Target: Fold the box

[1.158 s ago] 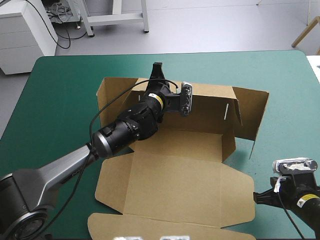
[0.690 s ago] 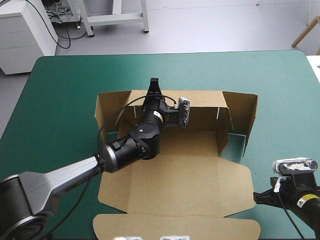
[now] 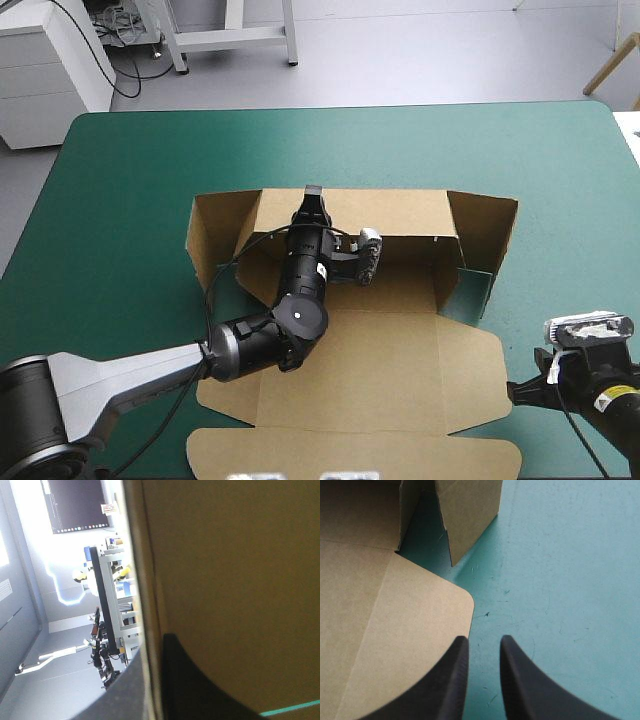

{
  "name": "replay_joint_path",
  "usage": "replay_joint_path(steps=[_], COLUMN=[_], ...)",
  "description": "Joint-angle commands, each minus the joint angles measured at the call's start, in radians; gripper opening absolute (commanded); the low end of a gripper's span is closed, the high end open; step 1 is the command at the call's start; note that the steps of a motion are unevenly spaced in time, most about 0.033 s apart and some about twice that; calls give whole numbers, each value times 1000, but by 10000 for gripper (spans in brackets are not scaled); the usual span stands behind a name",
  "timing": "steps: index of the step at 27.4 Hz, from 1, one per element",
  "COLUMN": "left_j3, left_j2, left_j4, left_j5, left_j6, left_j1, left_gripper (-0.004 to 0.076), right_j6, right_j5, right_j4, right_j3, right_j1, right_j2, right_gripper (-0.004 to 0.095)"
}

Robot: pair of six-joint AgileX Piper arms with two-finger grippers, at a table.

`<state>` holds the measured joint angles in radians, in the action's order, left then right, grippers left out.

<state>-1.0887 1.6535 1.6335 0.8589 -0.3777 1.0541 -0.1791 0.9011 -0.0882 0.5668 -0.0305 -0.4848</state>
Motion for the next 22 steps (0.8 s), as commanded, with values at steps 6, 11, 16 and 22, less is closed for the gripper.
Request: replay_joint_path(steps=[6, 11, 16, 22], left_j3=[-9, -9, -9, -9], left_j2=[-32, -32, -32, -32], left_j4=[41, 43, 54, 85], left_j5=[-23, -28, -28, -30], left_j6=[-104, -187, -269, -335], left_j1=[13, 13, 13, 13], left_gripper=[-10, -10, -10, -10], right_j6=[-3, -3, -7, -47], right_j5=[-95, -121, -128, -127], right_j4=[-65, -145, -147, -114], right_j3=[23, 23, 68, 276], right_j1=[6, 6, 6, 6], right_j2=[-10, -10, -37, -205], right_gripper=[659, 631, 630, 630])
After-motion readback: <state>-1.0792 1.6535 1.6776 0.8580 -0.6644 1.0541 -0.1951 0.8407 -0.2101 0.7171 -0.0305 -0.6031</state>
